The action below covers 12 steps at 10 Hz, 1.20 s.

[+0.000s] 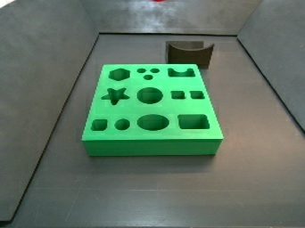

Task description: Insert the hexagon object.

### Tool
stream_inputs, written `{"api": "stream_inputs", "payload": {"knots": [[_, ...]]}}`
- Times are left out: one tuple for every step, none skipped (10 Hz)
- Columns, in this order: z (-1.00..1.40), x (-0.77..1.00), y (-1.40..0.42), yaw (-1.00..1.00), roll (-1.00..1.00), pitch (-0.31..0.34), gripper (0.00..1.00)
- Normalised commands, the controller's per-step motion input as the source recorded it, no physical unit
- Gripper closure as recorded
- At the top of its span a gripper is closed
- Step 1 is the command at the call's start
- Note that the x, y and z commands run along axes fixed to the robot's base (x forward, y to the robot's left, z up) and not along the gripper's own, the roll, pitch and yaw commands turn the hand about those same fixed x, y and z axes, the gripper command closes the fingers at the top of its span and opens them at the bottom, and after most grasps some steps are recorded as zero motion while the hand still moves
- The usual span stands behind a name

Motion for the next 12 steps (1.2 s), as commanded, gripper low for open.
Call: {"api": "stream_inputs", "payload": {"knots": [[-1.0, -0.21, 0.49, -0.11, 0.0, 0.0, 1.0], [-1.0, -0.28, 0.55, -0.1, -0.01, 0.0, 1.0], [-1.0, -0.38, 0.57, -0.16, -0.05, 0.0, 1.0], [-0.99, -0.47, 0.55, -0.24, -0.09, 0.0, 1.0], [-0.86, -0.57, 0.53, -0.26, -0.17, -0.049, 1.0], [-0.56, -0.62, 0.51, -0.07, -0.32, -0.154, 1.0], [-0.31, -0.48, 0.38, 0.0, -0.43, -0.163, 1.0], [-0.23, -0.43, 0.33, 0.0, -0.46, -0.167, 1.0], [-0.21, -0.33, 0.28, 0.0, -0.47, -0.149, 1.0], [-0.31, -0.21, 0.17, 0.0, -0.41, -0.146, 1.0], [-0.4, 0.0, 0.0, 0.0, -0.19, -0.07, 1.0], [-0.39, 0.18, -0.12, -0.03, -0.09, -0.001, 1.0]]}}
